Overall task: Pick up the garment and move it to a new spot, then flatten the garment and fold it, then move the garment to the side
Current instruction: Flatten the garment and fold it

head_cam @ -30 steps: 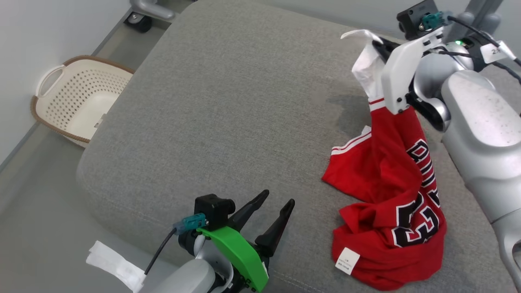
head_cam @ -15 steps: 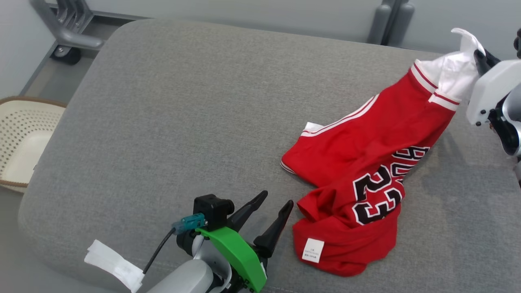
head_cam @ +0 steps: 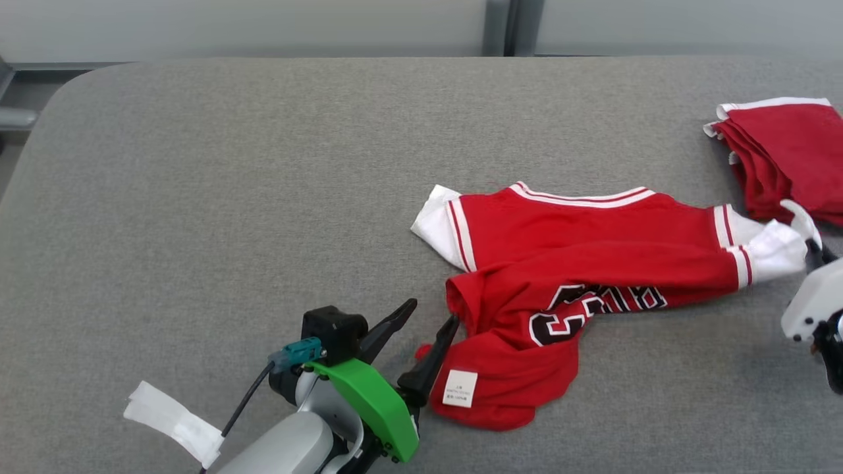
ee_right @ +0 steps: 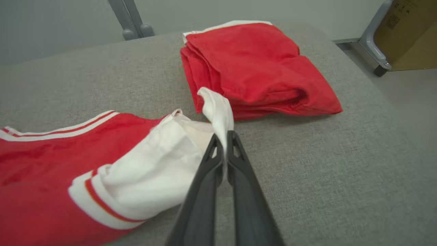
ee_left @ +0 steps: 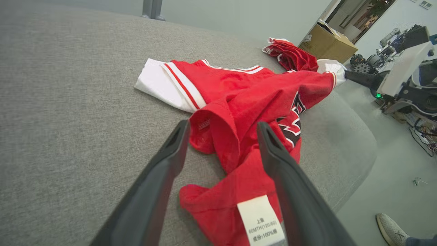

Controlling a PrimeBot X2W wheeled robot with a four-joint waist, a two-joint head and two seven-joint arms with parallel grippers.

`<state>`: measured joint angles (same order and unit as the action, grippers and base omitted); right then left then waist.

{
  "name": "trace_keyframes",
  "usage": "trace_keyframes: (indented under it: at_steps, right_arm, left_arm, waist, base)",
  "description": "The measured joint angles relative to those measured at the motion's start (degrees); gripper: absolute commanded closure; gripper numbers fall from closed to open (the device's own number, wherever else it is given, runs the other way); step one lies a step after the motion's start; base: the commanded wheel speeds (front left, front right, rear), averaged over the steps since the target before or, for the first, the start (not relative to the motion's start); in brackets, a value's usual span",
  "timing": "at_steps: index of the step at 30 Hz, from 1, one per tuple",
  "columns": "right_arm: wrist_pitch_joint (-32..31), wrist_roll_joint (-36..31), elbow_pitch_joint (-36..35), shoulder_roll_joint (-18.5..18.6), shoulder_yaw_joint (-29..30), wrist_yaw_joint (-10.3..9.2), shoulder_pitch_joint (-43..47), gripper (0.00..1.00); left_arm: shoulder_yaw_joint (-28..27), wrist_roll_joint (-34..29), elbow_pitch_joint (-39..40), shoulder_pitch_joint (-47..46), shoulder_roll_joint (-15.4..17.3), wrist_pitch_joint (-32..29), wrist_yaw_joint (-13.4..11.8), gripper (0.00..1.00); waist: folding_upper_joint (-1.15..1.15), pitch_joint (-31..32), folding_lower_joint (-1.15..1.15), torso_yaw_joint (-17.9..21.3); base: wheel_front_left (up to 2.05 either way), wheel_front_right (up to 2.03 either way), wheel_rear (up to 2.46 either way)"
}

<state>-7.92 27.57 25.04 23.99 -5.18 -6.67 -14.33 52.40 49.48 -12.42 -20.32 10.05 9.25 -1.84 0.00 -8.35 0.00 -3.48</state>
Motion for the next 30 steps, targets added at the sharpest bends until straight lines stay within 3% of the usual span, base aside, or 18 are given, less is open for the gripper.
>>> trace_keyframes:
  at_steps: [10,21,27,30]
  right_arm:
    - [2.5,0.9,2.6,-0.7,5.8,-0.46,11.0,1.0]
    - [5.7,0.8,3.5,-3.4,8.1,-0.49,13.9,1.0]
    - [6.4,0.1,2.2,-3.9,7.4,-0.49,13.8,1.0]
    - [6.4,-0.2,1.8,-4.0,7.0,-0.51,13.7,1.0]
  left_arm:
    - [1.4,-0.4,-0.3,-2.3,-0.2,-1.9,-0.2,0.0]
    - [1.9,-0.1,-3.2,-3.9,-1.4,-3.8,0.3,0.0]
    - [1.3,3.5,-5.3,-4.0,-3.5,-6.3,0.7,0.0]
    - [0.0,8.6,-5.7,-3.9,-5.2,-8.6,1.6,0.0]
  waist:
    - [0.0,-2.3,0.0,5.0]
    - [0.0,-4.5,0.0,5.4]
    - [0.0,-5.2,0.0,5.3]
    - [0.0,-5.4,0.0,5.2]
  base:
    - [0.0,0.0,0.0]
    - [0.0,0.0,0.0]
    - [0.0,0.0,0.0]
    - [0.0,0.0,0.0]
